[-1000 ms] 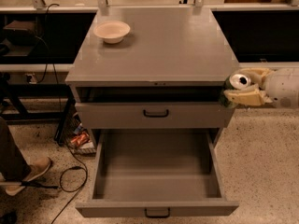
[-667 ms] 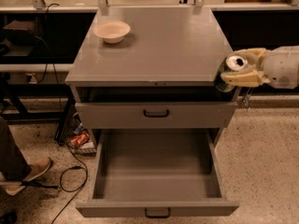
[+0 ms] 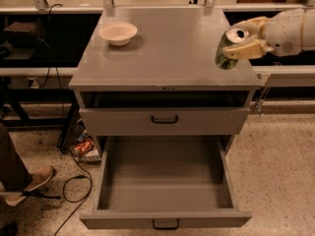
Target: Pick green can from middle drawer and place on counter
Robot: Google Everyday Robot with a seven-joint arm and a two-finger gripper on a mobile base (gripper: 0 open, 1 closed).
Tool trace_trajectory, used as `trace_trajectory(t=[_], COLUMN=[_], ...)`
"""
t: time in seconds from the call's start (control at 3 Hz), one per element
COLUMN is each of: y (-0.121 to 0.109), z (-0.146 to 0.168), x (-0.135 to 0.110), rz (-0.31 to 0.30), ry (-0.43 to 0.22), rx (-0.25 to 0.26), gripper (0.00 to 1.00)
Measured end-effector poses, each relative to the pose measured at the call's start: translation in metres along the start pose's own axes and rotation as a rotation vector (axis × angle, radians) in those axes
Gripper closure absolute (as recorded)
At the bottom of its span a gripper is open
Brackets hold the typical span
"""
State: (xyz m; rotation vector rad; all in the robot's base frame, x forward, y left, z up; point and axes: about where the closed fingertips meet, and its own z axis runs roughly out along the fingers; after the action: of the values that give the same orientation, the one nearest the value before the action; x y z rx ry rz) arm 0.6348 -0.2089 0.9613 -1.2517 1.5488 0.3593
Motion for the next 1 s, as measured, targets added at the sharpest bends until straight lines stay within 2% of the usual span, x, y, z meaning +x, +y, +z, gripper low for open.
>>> trace_trajectory(t=[0.33,0.67,1.0], y=[-0.012,-0.020,-0.028], z=[0.020,0.047,0.069], x=[-0.008,-0.012,-0.014], rz=[0.003,0.032,0.103], ry=[0.030,0.059,0.085], rx=[-0.049,-0.066,-0.031], gripper=[1.00,1.00,1.00])
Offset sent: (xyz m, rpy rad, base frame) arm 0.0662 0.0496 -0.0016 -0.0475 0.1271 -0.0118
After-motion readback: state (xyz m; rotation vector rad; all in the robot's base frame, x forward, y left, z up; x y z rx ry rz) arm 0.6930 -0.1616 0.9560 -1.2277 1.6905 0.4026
